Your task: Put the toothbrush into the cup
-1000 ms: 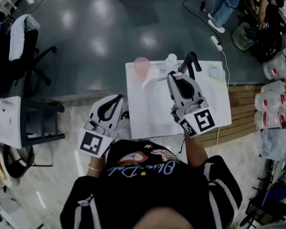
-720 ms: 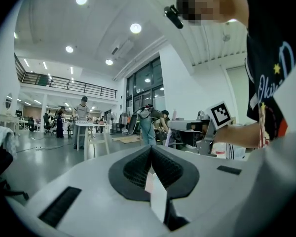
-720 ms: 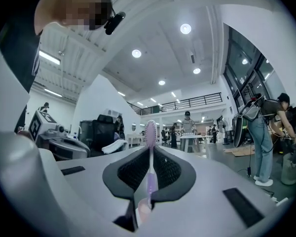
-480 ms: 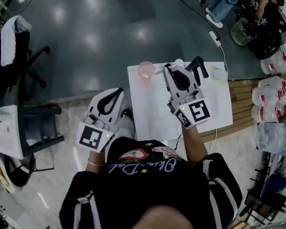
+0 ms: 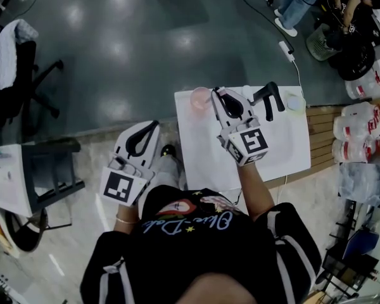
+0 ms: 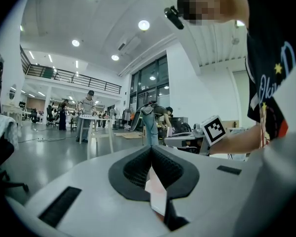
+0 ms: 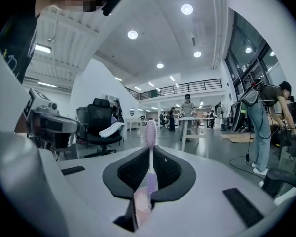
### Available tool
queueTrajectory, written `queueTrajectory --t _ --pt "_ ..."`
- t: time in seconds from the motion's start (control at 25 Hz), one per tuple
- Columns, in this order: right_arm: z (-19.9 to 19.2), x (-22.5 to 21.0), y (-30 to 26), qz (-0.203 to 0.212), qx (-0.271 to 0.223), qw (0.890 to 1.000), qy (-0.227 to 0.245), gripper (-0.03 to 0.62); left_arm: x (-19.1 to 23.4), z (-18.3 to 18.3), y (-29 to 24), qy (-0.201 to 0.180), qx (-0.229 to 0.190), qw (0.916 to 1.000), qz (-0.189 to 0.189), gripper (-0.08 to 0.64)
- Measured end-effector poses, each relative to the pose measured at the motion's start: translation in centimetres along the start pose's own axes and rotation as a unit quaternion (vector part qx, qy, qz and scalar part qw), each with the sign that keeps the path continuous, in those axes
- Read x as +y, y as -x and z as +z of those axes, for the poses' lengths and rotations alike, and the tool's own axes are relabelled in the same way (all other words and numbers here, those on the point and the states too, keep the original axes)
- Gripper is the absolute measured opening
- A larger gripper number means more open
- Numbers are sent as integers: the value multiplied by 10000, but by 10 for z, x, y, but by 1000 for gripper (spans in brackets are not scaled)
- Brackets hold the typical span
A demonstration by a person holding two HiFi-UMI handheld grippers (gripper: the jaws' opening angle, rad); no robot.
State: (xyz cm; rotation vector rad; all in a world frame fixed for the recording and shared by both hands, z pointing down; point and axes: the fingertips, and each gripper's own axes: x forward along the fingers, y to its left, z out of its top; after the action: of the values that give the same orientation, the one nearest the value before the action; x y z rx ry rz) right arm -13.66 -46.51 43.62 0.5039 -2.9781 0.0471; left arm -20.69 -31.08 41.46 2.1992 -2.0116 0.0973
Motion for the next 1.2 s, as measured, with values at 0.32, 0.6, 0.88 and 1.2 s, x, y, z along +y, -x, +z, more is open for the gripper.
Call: queueTrajectory --t 0.32,0.6,0.88,1.2 --pt "-29 -2 -17 -58 439 9990 -34 17 18 -3 3 66 26 9999 79 0" --pt "-54 -5 -23 -78 832 9965 32 17 24 -5 1 61 37 9999 73 0" --pt "-73 0 -32 28 1162 9932 40 17 30 -5 3 61 61 9999 149 0" --pt "-80 5 -42 146 1194 9927 40 17 35 -8 10 101 58 9996 271 0"
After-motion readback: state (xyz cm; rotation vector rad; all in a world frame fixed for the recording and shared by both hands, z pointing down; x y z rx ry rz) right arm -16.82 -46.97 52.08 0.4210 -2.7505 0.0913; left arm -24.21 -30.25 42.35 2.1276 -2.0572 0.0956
